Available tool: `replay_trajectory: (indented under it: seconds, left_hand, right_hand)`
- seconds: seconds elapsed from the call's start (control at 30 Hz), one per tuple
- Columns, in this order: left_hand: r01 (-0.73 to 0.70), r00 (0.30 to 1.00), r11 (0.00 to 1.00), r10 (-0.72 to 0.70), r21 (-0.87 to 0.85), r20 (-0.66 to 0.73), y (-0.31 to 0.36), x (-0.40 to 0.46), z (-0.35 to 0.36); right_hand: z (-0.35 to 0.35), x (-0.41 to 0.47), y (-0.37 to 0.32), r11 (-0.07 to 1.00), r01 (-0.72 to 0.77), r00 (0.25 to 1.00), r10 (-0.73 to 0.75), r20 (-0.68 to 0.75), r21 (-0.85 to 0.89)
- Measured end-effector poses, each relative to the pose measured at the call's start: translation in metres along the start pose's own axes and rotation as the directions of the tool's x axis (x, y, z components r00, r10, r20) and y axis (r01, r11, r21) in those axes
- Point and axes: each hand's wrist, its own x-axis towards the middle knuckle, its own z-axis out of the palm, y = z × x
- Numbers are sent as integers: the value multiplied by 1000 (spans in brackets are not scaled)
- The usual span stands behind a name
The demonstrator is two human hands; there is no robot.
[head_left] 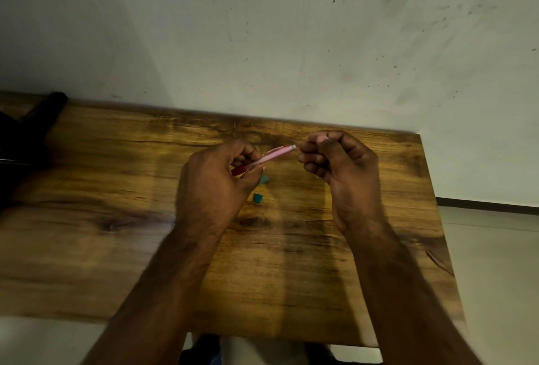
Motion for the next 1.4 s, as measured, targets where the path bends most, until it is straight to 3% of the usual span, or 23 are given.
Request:
replay_trajectory:
  seconds: [0.2,0.37,0.47,0.57,0.77,1.2,1.27,1.3,1.4]
  left_hand:
    - [17,1000,1000,-17,-9,-17,-1,0,0]
    - [2,1000,1000,-2,-9,-7,-1,0,-1]
    - [12,1000,1000,-12,-9,-4,0,0,0]
    - [24,1000,1000,-24,-1,12,1,0,1]
    - [42,999,999,-41,-9,30,0,0,0]
    - [50,998,999,-50,1,44,2,-1,-2]
    - [51,997,999,-51,2,49,3,-1,-2]
    - [50,997,999,-51,4,50,3,-1,-2]
    - [54,997,999,-54,5,52,5,-1,-1]
  right_hand:
    - [0,1,5,983,145,987,-151,-45,-114]
    - [-9,4,3,945,108,981,-152,-124,-309]
    - [-27,10,5,765,48,977,-171,-131,-643]
    - [-32,10,7,609,-8,991,-99,-86,-793]
    - [-23,7,7,464,9,994,-101,-43,-886]
    - [-19,7,18,258,57,997,-73,39,-965]
    - [-21,8,18,294,68,997,-63,52,-953]
    - [-23,9,17,372,61,997,-66,40,-926]
    - [-24,12,10,797,-8,999,-25,-45,-604]
